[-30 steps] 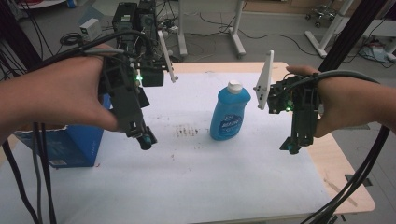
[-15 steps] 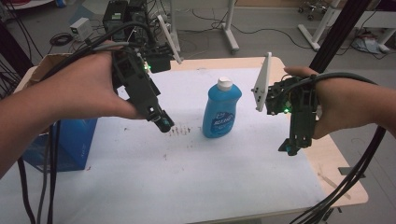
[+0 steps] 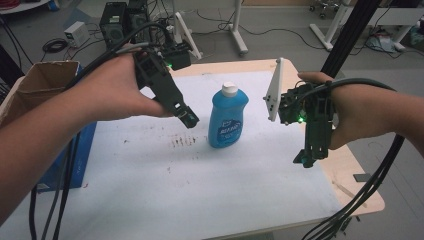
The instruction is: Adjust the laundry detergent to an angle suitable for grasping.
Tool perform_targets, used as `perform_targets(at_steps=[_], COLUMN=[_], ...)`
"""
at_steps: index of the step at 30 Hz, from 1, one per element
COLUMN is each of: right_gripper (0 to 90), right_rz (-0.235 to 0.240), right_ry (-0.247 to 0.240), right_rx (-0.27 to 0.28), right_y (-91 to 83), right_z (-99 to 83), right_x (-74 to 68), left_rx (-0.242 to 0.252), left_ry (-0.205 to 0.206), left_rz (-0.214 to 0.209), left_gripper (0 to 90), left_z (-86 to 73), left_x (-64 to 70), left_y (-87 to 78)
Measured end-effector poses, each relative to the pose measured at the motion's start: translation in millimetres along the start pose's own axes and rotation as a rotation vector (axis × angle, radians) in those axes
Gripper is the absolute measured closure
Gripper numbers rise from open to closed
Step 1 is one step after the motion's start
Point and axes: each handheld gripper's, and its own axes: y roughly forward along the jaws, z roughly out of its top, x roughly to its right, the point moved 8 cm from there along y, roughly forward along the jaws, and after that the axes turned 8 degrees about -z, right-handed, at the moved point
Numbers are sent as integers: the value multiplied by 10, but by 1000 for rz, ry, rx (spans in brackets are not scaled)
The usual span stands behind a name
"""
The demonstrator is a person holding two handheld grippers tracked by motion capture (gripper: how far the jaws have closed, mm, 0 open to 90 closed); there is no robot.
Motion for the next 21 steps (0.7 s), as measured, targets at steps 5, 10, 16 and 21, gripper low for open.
perform_targets(at_steps=[5,10,16,21], right_gripper=[14,14,14,14], right_rz=[3,9,12,14], right_ry=[6,6,10,14], right_rx=[1,2,-1,0], right_y=[28,47,64,72], right_z=[-10,-23,-44,-53], right_x=[-5,-7,-22,-40], left_rx=[27,35,53,57], left_ry=[-10,-14,-1,10], left_rz=[3,-2,4,11], left_gripper=[27,27,27,27], left_z=[122,218,346,437], left_x=[-101,-165,-212,-255], left_y=[99,197,328,444])
